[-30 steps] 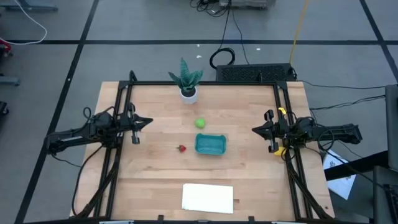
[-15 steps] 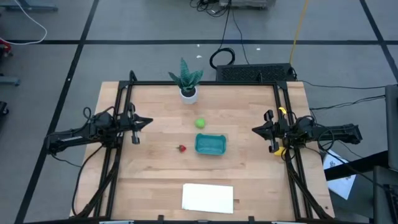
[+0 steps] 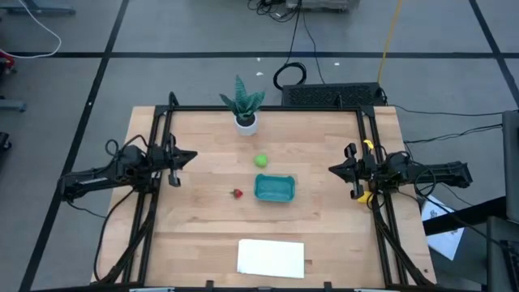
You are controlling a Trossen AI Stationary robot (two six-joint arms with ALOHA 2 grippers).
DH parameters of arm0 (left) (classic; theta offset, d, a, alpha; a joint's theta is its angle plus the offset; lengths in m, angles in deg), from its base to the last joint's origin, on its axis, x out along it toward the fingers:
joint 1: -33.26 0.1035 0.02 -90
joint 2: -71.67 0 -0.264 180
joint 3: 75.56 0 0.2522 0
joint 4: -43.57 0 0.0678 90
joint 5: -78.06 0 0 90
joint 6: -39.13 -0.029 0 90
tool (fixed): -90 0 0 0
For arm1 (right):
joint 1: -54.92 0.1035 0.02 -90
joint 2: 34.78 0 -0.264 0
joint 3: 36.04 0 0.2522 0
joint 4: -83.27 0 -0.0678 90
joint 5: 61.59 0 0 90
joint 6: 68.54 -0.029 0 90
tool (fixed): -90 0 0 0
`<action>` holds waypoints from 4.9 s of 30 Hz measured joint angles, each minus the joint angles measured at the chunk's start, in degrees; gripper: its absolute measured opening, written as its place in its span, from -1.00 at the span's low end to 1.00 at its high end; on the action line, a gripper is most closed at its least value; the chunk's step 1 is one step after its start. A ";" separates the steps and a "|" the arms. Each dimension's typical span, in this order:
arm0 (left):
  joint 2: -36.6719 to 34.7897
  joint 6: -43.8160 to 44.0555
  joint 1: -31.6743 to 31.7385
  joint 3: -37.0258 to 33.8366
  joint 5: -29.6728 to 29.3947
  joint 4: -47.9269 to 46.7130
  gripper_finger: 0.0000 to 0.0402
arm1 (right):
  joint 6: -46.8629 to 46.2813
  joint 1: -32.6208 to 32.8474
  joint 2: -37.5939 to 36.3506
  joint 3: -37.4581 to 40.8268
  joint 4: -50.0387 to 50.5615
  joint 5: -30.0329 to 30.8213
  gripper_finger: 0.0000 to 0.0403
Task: Pick and placing Produce into tupperware
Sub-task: Put the lemon into the green bin
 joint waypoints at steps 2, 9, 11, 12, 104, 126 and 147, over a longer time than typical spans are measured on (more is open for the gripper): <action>0.00 0.27 0.00 -0.02 0.00 1.17 -0.89 | 2.56 0.00 0.02 0.00 -0.83 0.00 -1.00; 0.00 2.88 0.00 -0.02 0.02 2.42 -0.89 | 5.85 0.01 0.02 0.01 -1.09 0.00 -1.00; 0.15 4.78 0.00 -0.02 0.02 2.41 -0.89 | 6.44 -0.01 0.03 0.01 -1.08 0.00 -1.00; 0.17 5.56 0.00 -0.02 0.03 2.38 -0.89 | 6.94 -0.01 0.05 0.00 -1.08 0.02 -1.00; 0.26 9.73 0.00 -0.04 -1.49 -6.63 -0.89 | 8.73 -3.15 64.78 -46.05 90.68 -6.25 0.16; 0.26 9.89 0.00 0.00 -1.38 -7.23 -0.89 | 7.31 5.85 65.28 -44.51 89.80 -4.52 0.16; 0.26 10.75 0.00 0.02 0.15 -7.92 -0.89 | -12.63 2.17 62.01 -44.89 88.53 -0.41 0.16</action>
